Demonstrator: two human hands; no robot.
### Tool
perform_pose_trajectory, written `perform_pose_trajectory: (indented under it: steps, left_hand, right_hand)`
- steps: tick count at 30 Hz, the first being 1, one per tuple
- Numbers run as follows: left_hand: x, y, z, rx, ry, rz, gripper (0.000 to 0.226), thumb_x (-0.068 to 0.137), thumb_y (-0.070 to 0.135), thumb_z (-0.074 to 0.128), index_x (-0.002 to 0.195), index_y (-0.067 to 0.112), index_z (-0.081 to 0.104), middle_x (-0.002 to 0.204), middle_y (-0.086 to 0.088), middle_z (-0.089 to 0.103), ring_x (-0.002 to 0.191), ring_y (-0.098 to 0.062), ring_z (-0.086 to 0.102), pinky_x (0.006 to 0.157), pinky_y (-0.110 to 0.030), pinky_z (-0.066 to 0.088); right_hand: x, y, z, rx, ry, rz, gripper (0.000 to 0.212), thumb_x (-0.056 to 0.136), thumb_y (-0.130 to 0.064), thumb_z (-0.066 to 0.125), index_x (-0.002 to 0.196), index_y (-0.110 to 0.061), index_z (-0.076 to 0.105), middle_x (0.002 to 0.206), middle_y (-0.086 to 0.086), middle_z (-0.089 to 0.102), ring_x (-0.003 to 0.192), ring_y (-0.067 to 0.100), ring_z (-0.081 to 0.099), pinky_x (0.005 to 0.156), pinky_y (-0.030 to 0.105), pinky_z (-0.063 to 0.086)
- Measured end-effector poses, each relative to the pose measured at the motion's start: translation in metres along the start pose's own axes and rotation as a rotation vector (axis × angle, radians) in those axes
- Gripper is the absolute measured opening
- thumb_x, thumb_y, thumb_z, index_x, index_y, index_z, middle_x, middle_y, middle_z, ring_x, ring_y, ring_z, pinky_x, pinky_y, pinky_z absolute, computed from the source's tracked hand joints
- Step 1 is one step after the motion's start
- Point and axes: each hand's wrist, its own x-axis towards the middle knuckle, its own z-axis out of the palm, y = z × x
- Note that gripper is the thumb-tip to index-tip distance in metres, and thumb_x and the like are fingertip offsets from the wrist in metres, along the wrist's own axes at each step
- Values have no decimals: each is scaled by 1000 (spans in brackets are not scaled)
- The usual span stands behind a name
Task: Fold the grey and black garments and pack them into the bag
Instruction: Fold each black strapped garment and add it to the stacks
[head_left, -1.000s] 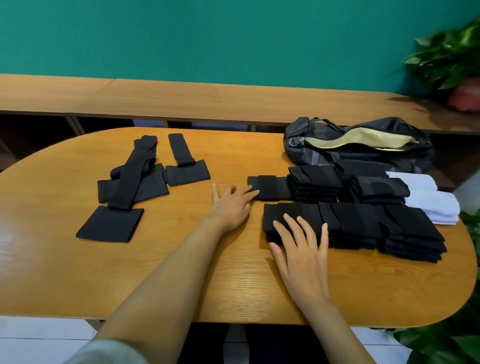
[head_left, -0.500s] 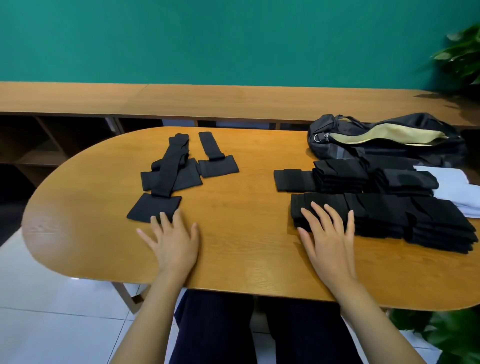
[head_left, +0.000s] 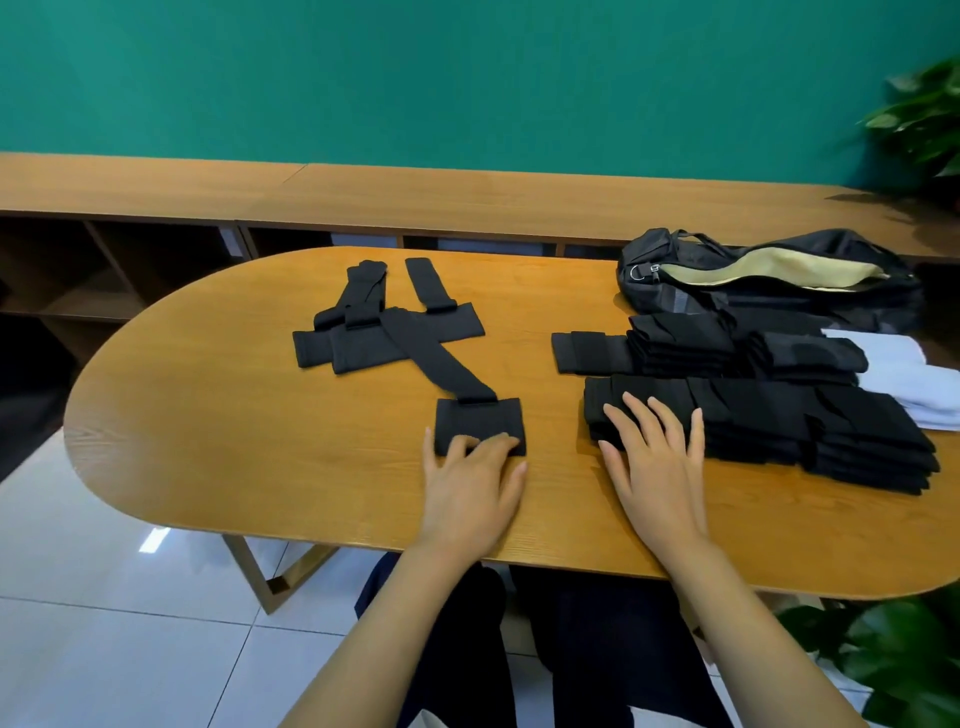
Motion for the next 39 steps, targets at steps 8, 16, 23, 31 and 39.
perform_pose_trajectory:
  steps: [8, 16, 23, 31, 39]
  left_hand:
    - [2, -40, 1, -47, 49, -71, 48, 98, 48, 46, 142, 28, 46, 151, 9, 40, 143, -10, 24, 120, -43, -5]
    - [3, -59, 1, -78, 69, 124, 33, 96, 39, 54, 126, 29, 63, 136, 12, 56, 135, -8, 37, 119, -36, 5]
    - [1, -58, 12, -169, 142, 259, 43, 95, 49, 39, 114, 26, 71, 124, 11, 66, 124, -7, 47, 114, -30, 13]
    - [-3, -62, 11, -311, 180, 156, 37, 96, 47, 45, 115, 25, 69, 121, 17, 63, 120, 7, 37, 108, -20, 15]
    - [-4, -61, 11, -335, 195, 153, 43, 92, 52, 45, 113, 24, 70, 116, 17, 65, 121, 2, 41, 102, -25, 22]
  right_hand:
    - [0, 1, 1, 12, 34, -23, 45, 96, -38, 42, 135, -18, 55, 142, 7, 51, 136, 28, 39, 117, 59, 14]
    - [-1, -1, -1, 38, 86, -103, 44, 97, -35, 41, 136, -17, 55, 143, 7, 50, 137, 29, 38, 117, 59, 13]
    - [-4, -27, -9, 131, 34, -466, 38, 97, -35, 43, 125, -18, 63, 140, 4, 54, 136, 23, 39, 118, 47, 22]
    - [3, -54, 1, 252, -138, -401, 44, 91, -50, 52, 125, -23, 62, 129, -6, 59, 125, 15, 45, 107, 34, 32]
    - [-2, -51, 5, 302, -34, -339, 26, 95, -34, 51, 109, -23, 70, 108, -10, 69, 111, 12, 52, 97, 27, 30]
